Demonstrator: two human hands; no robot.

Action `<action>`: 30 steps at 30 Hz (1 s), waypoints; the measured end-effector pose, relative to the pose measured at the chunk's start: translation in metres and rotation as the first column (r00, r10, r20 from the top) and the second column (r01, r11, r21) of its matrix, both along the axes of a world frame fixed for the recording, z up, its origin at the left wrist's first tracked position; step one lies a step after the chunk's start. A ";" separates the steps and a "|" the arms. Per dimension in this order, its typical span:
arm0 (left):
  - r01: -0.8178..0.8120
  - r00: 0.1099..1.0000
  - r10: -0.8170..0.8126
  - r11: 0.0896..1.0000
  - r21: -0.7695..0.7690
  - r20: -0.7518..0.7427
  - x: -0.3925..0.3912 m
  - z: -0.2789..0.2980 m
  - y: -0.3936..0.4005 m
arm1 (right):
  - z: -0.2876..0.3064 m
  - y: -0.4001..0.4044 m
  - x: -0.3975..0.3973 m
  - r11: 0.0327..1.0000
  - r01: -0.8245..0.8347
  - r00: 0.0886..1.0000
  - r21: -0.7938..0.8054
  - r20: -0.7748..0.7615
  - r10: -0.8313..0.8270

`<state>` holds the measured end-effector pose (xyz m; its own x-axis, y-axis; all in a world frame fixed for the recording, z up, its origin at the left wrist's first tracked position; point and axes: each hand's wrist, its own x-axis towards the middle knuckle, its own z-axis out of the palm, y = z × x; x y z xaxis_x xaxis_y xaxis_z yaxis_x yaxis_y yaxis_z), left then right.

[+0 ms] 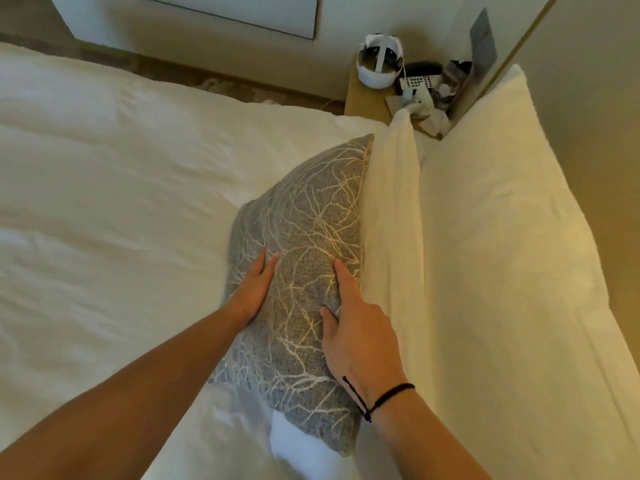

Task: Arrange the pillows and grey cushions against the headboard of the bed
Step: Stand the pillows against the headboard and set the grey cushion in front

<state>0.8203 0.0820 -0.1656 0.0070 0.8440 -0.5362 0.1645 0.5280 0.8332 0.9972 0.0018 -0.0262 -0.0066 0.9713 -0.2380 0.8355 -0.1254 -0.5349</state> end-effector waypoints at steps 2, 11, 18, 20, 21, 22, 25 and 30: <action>0.063 0.994 -0.059 0.997 -0.042 0.090 0.027 0.004 0.000 | 0.011 -0.008 0.023 0.997 0.030 0.999 0.072 0.010 -0.030; 0.027 0.984 -0.016 0.998 -0.057 0.176 0.038 -0.005 0.003 | 0.004 0.007 0.004 1.000 -0.010 0.963 -0.020 0.268 0.015; 0.032 0.997 -0.019 0.980 0.199 -0.070 0.051 0.048 -0.035 | 0.019 -0.010 0.021 1.000 -0.023 0.986 0.006 0.168 0.022; 0.116 0.982 -0.068 0.951 0.285 -0.174 0.062 0.073 -0.061 | 0.029 -0.026 0.031 1.000 -0.012 0.997 -0.009 0.074 0.012; 0.159 0.969 -0.090 0.938 0.306 -0.229 0.068 0.087 -0.075 | 0.034 -0.039 0.037 1.000 0.000 0.998 -0.003 0.060 0.000; 0.201 0.952 -0.110 0.929 0.312 -0.285 0.075 0.100 -0.087 | 0.038 -0.054 0.044 1.000 0.023 0.997 0.011 0.069 -0.023; 0.292 0.890 -0.145 0.909 0.298 -0.432 0.090 0.125 -0.120 | 0.047 -0.111 0.069 0.986 0.167 0.975 0.026 0.146 -0.169; 0.349 0.839 -0.188 0.906 0.240 -0.512 0.099 0.135 -0.151 | 0.050 -0.211 0.089 0.916 0.317 0.939 -0.246 0.219 -0.266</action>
<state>0.9197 -0.0688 -0.0302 0.0763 0.9670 -0.2432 0.6708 0.1307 0.7301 1.0862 -0.2095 0.0237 0.3339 0.8201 -0.4647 0.8167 -0.4979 -0.2917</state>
